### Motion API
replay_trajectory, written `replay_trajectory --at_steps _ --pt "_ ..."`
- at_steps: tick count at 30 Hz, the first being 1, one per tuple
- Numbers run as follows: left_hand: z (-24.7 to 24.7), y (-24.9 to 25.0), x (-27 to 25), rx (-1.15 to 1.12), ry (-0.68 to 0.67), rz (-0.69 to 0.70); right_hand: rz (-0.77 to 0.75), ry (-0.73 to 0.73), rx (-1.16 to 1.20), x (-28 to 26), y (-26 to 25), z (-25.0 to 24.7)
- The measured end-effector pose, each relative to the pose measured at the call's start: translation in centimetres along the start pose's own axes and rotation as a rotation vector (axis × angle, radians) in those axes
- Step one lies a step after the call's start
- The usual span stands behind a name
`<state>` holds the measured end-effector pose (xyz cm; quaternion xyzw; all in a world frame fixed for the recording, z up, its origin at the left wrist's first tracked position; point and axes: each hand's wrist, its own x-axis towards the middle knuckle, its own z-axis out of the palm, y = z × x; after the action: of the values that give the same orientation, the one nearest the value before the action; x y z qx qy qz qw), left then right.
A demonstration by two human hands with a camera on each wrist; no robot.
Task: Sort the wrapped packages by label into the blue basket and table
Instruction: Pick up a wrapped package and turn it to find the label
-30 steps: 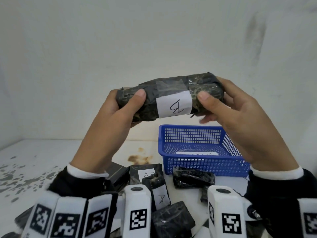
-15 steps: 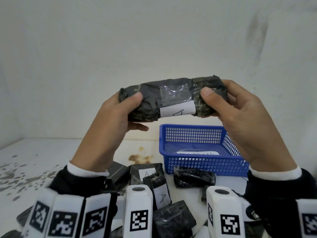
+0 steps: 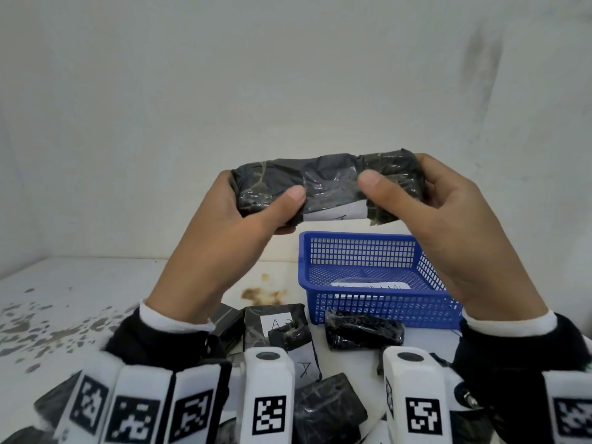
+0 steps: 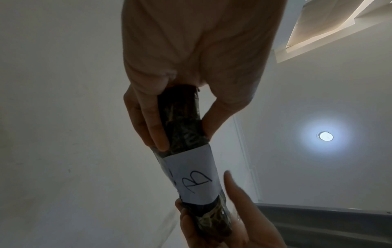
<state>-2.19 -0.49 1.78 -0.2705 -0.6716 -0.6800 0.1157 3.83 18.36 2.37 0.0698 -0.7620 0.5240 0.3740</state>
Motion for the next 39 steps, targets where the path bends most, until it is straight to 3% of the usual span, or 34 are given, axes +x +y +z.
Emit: replay_trajectory --at_steps 13,27,34,39 --pt "0.6 -0.1 -0.3 0.096 0.066 0.069 -0.071 0.012 -0.154 -0.2 0.2 0.6" --pt "0.3 -0.2 -0.3 -0.003 0.081 0.212 -0.089 -0.028 -0.065 -0.1 0.2 1.1" --pt "0.5 0.4 0.1 -0.228 0.072 0.098 -0.060 -0.079 0.179 0.3 0.4 0.5" --pt "0.6 0.3 -0.1 -0.231 -0.036 0.009 -0.018 -0.047 0.231 0.8 0.5 -0.1"
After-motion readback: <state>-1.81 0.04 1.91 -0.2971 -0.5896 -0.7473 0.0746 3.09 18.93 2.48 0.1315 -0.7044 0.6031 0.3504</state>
